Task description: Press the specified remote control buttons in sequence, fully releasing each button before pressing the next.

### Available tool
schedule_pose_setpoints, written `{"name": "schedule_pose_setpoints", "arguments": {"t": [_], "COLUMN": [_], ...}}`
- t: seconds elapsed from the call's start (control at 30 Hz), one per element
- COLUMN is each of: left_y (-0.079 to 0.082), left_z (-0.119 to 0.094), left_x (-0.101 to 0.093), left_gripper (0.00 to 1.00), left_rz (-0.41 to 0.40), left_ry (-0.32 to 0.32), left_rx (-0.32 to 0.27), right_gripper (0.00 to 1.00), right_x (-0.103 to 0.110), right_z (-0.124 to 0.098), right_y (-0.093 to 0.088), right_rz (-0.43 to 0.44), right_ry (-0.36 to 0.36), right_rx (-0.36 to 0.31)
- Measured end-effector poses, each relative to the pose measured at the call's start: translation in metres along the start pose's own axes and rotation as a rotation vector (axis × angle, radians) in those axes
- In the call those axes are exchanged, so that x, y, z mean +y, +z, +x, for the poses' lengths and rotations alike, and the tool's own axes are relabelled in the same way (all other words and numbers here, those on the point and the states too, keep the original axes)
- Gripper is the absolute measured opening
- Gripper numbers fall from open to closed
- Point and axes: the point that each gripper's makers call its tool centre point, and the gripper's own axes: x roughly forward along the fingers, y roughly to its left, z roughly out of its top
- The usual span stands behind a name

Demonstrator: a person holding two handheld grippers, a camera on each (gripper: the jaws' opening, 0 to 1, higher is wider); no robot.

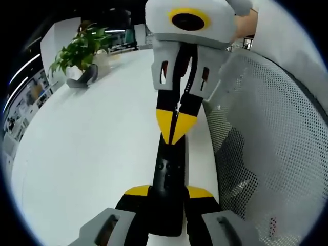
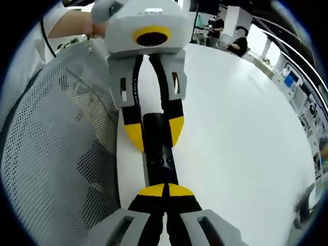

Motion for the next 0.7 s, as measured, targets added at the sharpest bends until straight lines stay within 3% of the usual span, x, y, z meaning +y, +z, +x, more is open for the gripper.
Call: {"name": "schedule_pose_setpoints", "arguments": {"t": [0.1,0.2,0.4,0.5,0.7], "left_y": [-0.0001,-0.0004,-0.0005,-0.0004,-0.0002], "left_z": [0.0002,0.0004,0.0004,0.0003,0.0002], "left_x": [0.0001,0.0003,0.0005,0.0005,0.0003], "left_gripper": [0.24,0.24,0.24,0.24,0.24], "left_rz": [-0.002,-0.003,-0.005,-0.005,-0.007], "left_ry": [0.001,0.002,0.004,0.004,0.005], "left_rx": [-0.001,0.000,0.001,0.003,0.003], "right_gripper": [0.00,0.00,0.00,0.00,0.00], "right_x": [-0.0013,-0.0022,0.0007,0.0023,0.0039], "right_z": [-0.0011,-0.0026,-0.0011,0.0017,0.0048], "right_y": [0.0024,0.0021,0.0064,0.0088,0.0087], "right_rz": [0.130,0.205,0.168,0.114,-0.058], "right_ry": [0.011,0.003,0.030,0.033,-0.011], "right_rx": [-0.103,-0.184,-0.224,-0.205,-0.075]}}
